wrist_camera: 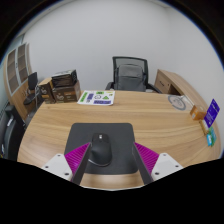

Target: Arrange mouse

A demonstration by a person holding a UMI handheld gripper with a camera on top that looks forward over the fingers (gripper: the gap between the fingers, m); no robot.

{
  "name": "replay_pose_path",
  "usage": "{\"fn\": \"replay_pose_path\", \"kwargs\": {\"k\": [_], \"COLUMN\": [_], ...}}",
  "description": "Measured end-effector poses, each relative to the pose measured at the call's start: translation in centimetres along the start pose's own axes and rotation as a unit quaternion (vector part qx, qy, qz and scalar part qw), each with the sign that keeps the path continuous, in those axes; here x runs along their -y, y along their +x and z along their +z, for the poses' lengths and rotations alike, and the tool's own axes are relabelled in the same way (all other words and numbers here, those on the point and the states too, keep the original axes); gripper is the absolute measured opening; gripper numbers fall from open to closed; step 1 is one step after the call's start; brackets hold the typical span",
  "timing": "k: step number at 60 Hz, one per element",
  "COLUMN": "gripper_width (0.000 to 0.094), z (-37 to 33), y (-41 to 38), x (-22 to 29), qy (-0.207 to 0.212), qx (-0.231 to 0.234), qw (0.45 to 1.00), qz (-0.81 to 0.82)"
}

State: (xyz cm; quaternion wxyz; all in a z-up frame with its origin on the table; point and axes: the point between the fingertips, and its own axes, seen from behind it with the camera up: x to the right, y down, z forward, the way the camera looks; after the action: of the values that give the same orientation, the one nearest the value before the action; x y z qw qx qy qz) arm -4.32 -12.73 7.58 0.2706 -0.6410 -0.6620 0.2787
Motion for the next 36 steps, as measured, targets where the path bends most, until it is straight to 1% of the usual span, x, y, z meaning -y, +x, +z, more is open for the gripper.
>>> {"fn": "replay_pose_path", "kwargs": {"k": [9, 19, 26, 31, 36], "gripper_width": [0.0852, 0.0856, 0.0851, 0.0852, 0.0852], "z": [-9.8, -19.8, -25.4, -28.5, -31.0], "y": [3.2, 6.9, 9.0, 10.8, 11.8], "x": [0.0, -2.4, -4.6, -6.3, -7.8], "qy": [0.015, 0.021, 0.022, 0.024, 0.025], "qx": [-0.01, -0.024, -0.024, -0.039, -0.042], "qw": [1.0, 0.999, 0.999, 0.999, 0.999], "qz": [0.012, 0.016, 0.02, 0.015, 0.02]}}
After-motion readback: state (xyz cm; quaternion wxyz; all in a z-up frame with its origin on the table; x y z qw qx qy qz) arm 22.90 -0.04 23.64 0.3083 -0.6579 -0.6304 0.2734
